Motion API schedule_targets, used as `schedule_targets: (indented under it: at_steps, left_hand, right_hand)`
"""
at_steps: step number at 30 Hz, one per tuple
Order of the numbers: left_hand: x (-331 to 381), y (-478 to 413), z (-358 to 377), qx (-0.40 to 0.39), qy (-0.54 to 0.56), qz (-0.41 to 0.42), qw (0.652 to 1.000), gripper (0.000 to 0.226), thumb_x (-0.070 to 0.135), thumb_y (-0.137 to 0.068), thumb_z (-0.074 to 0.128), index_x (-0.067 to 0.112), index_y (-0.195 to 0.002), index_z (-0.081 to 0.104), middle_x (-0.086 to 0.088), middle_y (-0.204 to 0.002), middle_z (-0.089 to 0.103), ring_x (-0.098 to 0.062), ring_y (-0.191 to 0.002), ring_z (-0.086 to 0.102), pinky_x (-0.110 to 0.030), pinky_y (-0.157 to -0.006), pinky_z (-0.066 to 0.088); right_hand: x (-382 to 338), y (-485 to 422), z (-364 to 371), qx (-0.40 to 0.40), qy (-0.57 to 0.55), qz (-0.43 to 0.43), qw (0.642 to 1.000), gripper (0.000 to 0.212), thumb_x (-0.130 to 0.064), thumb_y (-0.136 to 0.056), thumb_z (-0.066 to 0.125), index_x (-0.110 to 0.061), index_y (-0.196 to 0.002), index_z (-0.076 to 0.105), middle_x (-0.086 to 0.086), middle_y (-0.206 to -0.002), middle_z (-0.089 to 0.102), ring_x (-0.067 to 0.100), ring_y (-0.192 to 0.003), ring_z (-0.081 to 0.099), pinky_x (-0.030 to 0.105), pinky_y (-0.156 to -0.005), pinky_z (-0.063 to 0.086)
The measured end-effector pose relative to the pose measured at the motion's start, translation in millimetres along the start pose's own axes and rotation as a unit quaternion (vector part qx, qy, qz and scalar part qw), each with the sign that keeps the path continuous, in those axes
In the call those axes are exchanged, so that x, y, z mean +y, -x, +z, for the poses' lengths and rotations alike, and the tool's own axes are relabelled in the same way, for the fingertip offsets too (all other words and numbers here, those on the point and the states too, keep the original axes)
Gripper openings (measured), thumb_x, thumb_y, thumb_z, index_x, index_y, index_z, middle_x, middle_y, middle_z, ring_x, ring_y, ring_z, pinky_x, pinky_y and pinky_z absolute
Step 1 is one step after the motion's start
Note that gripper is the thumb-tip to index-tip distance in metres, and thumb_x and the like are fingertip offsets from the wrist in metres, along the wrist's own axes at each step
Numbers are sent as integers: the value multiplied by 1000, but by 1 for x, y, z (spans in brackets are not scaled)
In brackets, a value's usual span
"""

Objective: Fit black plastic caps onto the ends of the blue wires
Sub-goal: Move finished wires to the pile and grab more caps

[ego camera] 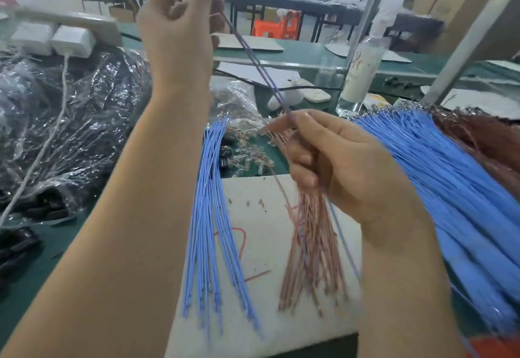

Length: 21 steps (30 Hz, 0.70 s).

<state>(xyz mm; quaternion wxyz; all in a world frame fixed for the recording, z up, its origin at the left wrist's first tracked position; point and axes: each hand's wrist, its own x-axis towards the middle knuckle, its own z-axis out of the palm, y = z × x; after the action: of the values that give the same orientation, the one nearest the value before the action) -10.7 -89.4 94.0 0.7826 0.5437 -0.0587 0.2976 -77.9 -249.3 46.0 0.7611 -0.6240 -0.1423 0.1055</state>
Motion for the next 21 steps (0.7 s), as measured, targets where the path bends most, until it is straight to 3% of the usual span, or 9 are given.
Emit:
schedule_targets:
  at_steps: [2,4,7,9,11,13,15,18,21]
  left_hand:
    - [-9,2,29,-4,31,-49,998,11,20,-91,61,18,-82,56,9,-62,61,-4,-57,54,-17,-61,45]
    - [-32,12,60,-25,28,-108,993,7,19,-91,62,16,-86,57,6,-64,62,-5,-58,56,-18,-61,49]
    - [-81,38,98,-76,-6,-246,966,22,19,-91,63,5,-106,57,-4,-77,66,-12,-69,64,-22,-68,55]
    - [-117,64,116,-134,-40,-314,939,16,14,-90,63,1,-97,58,-8,-79,63,-18,-70,62,-24,-69,54]
    - [-147,91,124,-172,-90,-346,918,10,10,-89,62,6,-81,58,-12,-78,59,-23,-74,56,-32,-76,52]
    - [-168,110,125,-195,-139,-361,901,6,12,-88,61,7,-85,62,-20,-89,64,-22,-81,55,-40,-88,51]
    - [-177,118,124,-206,-156,-370,893,8,12,-87,59,9,-81,64,-23,-98,67,-25,-83,56,-44,-87,50]
    - [-176,116,123,-217,-139,-375,891,11,12,-86,57,12,-76,62,-13,-80,63,-23,-82,54,-36,-77,46]
    - [-160,102,117,-212,-105,-340,910,8,10,-89,56,11,-83,62,-6,-73,61,-19,-74,57,-34,-80,50]
  right_hand:
    - [-13,23,-23,57,40,-13,998,22,-24,-91,49,-11,-91,66,-5,-54,41,5,-35,34,13,-36,27]
    - [-12,36,-49,181,171,-8,968,21,-19,-97,49,-16,-88,68,-7,-53,43,5,-36,33,16,-37,26]
    - [9,37,-86,351,437,26,828,17,-19,-97,50,-14,-92,65,-4,-66,57,19,-61,54,30,-60,41]
    - [31,34,-104,391,508,88,763,15,-20,-96,52,-10,-101,61,9,-93,67,29,-92,61,35,-78,44]
    - [54,30,-115,385,528,160,740,20,-20,-95,52,-6,-108,60,16,-110,66,33,-106,58,37,-85,44]
    - [69,28,-121,401,541,194,713,21,-23,-94,53,-10,-108,63,14,-111,66,33,-108,57,35,-81,42]
    - [74,28,-123,427,545,198,694,21,-26,-93,55,-13,-107,65,12,-111,66,32,-107,58,33,-77,42]
    - [73,26,-120,434,540,190,696,24,-28,-92,58,-16,-113,61,11,-118,62,31,-111,55,34,-83,42]
    - [64,19,-107,445,527,128,713,28,-27,-91,59,-16,-117,57,10,-120,58,32,-112,52,36,-87,39]
